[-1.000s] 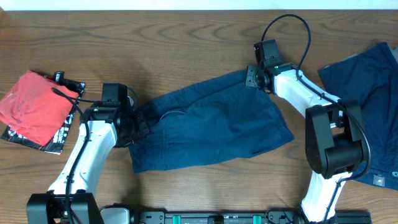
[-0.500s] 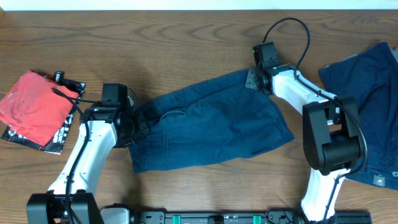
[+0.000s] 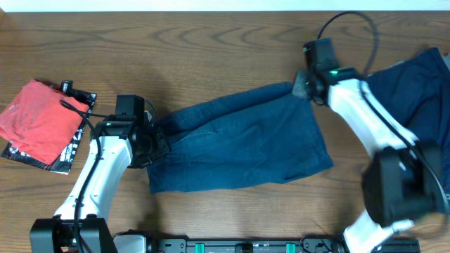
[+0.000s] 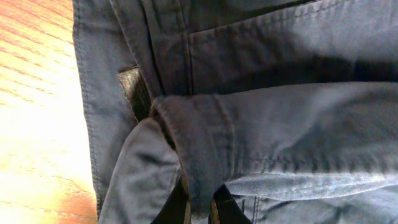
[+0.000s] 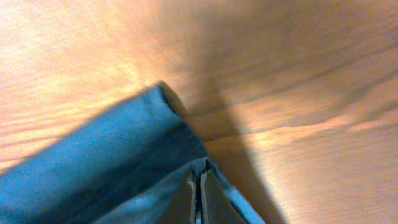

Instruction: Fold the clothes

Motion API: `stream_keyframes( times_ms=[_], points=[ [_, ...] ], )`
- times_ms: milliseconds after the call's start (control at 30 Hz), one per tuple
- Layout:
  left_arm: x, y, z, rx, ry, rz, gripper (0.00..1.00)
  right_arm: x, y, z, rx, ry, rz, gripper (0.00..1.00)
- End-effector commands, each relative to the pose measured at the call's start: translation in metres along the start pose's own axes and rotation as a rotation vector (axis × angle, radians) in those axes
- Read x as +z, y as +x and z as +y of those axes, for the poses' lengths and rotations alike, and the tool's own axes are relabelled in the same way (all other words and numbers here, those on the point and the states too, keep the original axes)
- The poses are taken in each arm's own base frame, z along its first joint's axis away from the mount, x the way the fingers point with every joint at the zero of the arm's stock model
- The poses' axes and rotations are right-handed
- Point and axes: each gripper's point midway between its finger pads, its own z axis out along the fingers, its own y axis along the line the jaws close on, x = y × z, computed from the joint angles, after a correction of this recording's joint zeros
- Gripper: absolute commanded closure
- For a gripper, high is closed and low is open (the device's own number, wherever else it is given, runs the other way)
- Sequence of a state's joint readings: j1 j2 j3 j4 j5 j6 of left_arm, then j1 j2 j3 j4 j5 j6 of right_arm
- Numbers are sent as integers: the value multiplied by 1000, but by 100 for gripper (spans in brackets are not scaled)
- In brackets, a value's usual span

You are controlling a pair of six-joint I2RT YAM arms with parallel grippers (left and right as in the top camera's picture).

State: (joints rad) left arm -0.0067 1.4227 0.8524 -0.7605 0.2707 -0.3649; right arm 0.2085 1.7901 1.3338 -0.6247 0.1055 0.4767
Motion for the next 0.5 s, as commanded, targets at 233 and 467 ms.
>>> stream_keyframes(
  times_ms=[233, 467],
  points=[
    [-28, -9, -5, -6, 28, -109, 94, -131, -49, -13, 4, -58, -297, 99],
    [-46, -20, 6, -189, -12, -217, 94, -140, -55, -10, 7, -77, -332, 99]
  ],
)
